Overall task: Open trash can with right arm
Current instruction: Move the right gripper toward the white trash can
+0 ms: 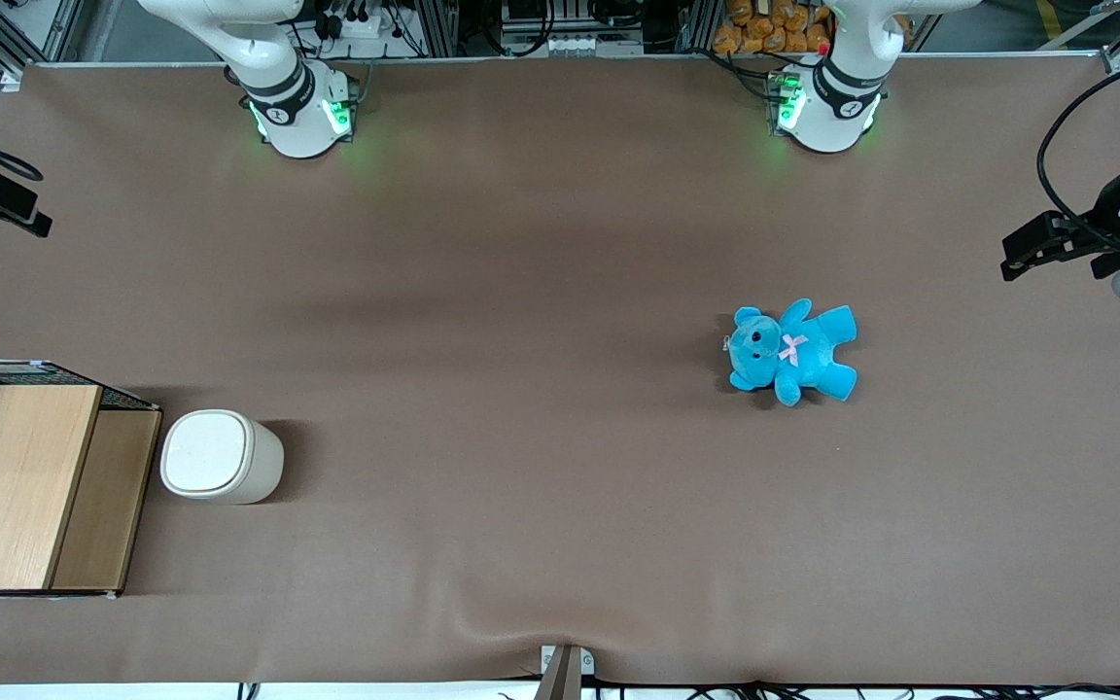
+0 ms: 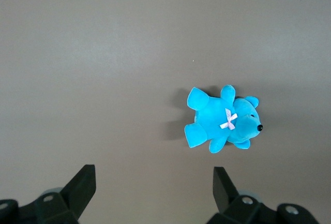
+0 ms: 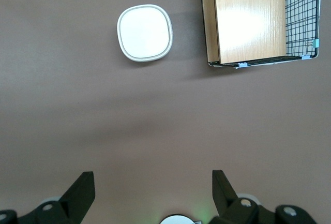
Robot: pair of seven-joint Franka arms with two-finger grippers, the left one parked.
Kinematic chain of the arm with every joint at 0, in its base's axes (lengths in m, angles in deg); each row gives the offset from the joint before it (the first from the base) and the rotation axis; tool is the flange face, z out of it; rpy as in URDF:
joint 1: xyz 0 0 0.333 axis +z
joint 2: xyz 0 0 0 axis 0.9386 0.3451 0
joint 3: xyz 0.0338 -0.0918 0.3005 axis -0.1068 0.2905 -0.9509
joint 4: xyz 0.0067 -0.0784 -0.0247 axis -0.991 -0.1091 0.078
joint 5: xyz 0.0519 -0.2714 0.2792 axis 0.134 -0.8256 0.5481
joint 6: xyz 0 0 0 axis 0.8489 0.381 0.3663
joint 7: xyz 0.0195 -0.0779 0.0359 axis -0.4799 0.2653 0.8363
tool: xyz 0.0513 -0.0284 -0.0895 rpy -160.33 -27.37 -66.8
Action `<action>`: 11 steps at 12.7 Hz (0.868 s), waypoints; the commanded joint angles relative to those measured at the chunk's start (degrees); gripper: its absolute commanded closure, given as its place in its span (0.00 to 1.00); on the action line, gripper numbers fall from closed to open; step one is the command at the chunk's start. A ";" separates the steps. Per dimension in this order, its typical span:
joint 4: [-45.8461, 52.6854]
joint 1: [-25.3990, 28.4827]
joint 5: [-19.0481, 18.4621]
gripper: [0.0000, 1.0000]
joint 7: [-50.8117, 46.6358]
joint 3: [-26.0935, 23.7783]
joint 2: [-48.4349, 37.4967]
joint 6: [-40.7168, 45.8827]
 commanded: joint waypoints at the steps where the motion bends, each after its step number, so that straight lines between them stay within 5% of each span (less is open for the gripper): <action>1: 1.52 0.41 0.53 0.00 -0.27 0.23 0.89 0.10; 11: 4.07 0.33 0.27 0.00 1.22 0.23 13.88 -7.43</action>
